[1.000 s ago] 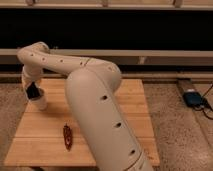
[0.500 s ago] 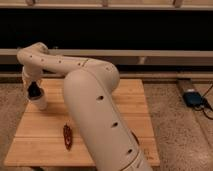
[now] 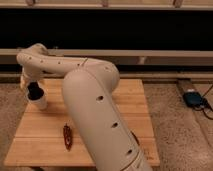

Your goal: Place the eraser in the ceramic cup

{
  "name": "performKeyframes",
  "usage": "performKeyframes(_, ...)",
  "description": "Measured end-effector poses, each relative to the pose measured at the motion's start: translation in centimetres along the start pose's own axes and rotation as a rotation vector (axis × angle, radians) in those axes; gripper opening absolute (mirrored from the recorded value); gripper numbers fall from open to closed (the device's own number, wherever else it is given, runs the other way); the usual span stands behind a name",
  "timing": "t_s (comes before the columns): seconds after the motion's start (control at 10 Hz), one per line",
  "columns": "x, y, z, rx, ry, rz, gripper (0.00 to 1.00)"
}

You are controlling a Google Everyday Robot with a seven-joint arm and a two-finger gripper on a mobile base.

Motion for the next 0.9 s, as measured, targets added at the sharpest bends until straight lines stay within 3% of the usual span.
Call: performKeyframes(0.9,-0.03,-0.52,-0.76,-0.002,-0.012,0.011,0.8)
